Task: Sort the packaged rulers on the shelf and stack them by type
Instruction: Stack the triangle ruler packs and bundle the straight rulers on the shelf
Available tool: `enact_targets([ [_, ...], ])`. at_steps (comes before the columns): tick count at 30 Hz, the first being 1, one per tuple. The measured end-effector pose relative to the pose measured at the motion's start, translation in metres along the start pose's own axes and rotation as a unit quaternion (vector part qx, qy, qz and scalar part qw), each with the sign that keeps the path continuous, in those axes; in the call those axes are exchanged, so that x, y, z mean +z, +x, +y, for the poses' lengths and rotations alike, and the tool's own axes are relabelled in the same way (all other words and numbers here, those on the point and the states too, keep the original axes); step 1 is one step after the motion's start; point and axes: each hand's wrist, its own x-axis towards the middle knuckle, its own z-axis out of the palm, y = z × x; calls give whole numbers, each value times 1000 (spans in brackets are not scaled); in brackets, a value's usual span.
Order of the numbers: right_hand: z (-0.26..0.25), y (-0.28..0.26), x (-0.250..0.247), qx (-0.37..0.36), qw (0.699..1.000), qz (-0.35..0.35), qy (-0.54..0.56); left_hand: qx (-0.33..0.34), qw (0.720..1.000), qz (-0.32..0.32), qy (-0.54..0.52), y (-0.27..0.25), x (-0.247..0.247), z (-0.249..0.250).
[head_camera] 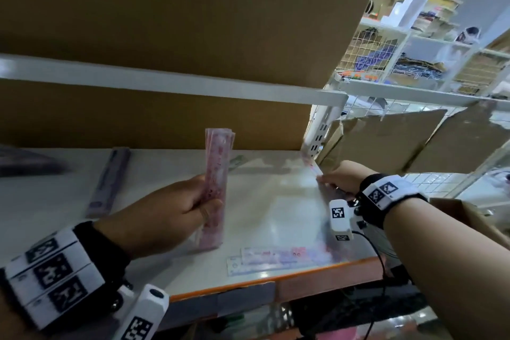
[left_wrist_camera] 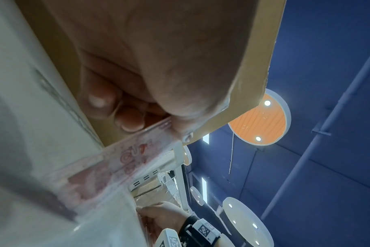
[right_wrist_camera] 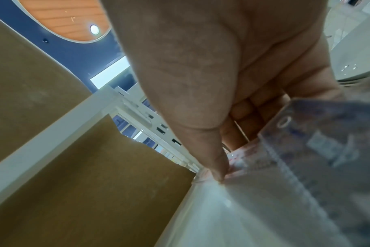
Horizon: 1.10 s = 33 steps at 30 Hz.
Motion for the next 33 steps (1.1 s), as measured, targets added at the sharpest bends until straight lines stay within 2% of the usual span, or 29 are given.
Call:
enact_targets([
  [2,4,0,-3,-30,999,2,-21,8,1000,0,-13,6,8,7],
  [6,11,1,-7,-89,993,56,-55,0,999,10,-36,14,22,14],
  [9,11,1,0,-120,988,62,78,-26,997,18,-63,19,31,17],
  [12,-2,-8,15,-167,955,-3,246,-56,994,26,-86,23,38,19],
  [16,-29,-13,27,-219,913,-53,339,-78,990,36,-110,25,40,20],
  [20,-58,-11,20,-280,903,-9,326,-95,988,49,-115,25,40,17],
  [28,-89,-35,2,-451,811,65,366,-115,971,92,-191,20,32,2],
  [30,-97,-49,3,-464,801,40,377,-133,966,101,-199,20,29,-1],
  [33,-105,-75,15,-477,825,-30,301,-132,962,103,-218,20,28,-5],
])
